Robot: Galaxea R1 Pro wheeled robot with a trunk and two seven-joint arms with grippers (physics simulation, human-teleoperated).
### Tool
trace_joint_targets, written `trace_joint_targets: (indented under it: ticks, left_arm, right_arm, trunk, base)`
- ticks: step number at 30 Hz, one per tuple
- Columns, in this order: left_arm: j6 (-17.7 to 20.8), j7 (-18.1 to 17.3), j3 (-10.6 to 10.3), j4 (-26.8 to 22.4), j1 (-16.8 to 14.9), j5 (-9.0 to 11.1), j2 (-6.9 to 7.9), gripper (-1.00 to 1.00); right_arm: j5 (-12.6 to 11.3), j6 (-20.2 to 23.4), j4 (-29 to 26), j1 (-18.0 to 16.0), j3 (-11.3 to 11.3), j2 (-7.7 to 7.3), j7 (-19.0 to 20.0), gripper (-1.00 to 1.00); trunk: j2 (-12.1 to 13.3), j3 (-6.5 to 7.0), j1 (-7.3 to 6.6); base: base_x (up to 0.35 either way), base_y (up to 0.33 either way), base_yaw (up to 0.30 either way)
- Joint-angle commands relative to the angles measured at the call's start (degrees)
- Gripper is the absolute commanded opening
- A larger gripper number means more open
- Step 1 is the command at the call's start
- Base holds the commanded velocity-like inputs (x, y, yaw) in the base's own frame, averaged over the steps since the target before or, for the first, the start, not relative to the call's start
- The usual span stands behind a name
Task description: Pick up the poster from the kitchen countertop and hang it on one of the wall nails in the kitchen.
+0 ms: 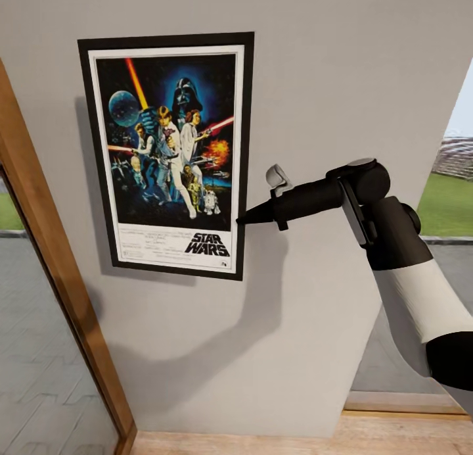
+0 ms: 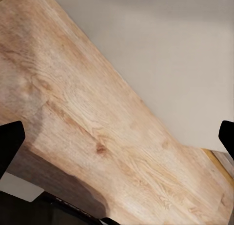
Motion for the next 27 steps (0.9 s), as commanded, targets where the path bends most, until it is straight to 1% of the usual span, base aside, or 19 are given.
trace_joint_targets:
  ticks: [1, 5, 14, 27]
  left_arm:
    - [-0.3, -0.1, -0.5, 0.0, 0.0, 0.3, 0.01, 1.0]
    - [-0.3, -0.1, -0.5, 0.0, 0.0, 0.3, 0.01, 1.0]
    - [-0.3, -0.1, -0.5, 0.0, 0.0, 0.3, 0.01, 1.0]
    - [-0.3, -0.1, -0.5, 0.0, 0.0, 0.3, 0.01, 1.0]
  right_arm:
    - [0.0, 0.8, 0.0, 0.0, 0.1, -0.04, 0.4, -1.0]
    - [0.0, 0.8, 0.0, 0.0, 0.1, -0.08, 0.4, -1.0]
    - [0.0, 0.8, 0.0, 0.0, 0.1, -0.08, 0.4, -1.0]
    - [0.0, 0.8, 0.0, 0.0, 0.1, -0.08, 0.4, -1.0]
  trunk:
    - [0.0, -0.03, 0.02]
    - [0.0, -0.03, 0.02]
    - [0.0, -0.03, 0.02]
    - [0.0, -0.03, 0.02]
  base:
    - [0.002, 0.001, 0.0]
    - [0.066, 0.0, 0.0]
    - [0.243, 0.0, 0.0]
    - [0.088, 0.0, 0.0]
